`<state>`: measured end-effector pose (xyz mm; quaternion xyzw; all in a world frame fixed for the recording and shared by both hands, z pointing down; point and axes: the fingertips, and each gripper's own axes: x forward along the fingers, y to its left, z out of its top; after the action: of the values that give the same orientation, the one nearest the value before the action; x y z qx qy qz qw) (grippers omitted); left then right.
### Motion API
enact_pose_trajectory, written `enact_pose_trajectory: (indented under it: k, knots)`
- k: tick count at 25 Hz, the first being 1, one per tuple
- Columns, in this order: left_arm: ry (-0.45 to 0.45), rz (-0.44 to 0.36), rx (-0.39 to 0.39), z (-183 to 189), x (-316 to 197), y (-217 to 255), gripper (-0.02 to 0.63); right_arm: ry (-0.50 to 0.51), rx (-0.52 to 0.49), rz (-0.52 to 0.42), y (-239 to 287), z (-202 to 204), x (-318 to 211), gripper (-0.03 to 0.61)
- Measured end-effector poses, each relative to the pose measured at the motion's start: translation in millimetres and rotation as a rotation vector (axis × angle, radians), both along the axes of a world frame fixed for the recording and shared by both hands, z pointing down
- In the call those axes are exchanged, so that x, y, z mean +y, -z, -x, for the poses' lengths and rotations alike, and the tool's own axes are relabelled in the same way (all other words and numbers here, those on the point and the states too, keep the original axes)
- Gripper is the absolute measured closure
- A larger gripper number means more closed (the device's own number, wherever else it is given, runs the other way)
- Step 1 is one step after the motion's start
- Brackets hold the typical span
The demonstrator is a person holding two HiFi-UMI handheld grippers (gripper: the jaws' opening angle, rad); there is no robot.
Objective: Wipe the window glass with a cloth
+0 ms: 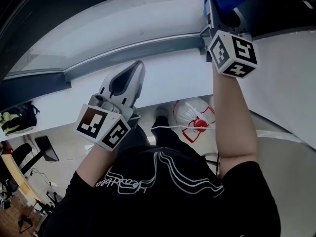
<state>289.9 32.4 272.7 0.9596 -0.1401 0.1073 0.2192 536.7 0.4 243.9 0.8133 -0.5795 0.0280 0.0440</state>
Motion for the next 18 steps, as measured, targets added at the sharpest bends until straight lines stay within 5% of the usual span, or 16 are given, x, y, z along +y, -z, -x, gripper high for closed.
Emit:
enact_pose_trajectory:
  k: [11, 18]
  knots:
    - [-0.024, -0.016, -0.025, -9, 6, -8, 0.611, -0.061, -0.024, -0.025, -5, -30, 16, 0.485]
    - [0.015, -0.036, 0.022, 25, -20, 5, 0.611, -0.027, -0.033, -0.046, 3, 18, 7, 0.485]
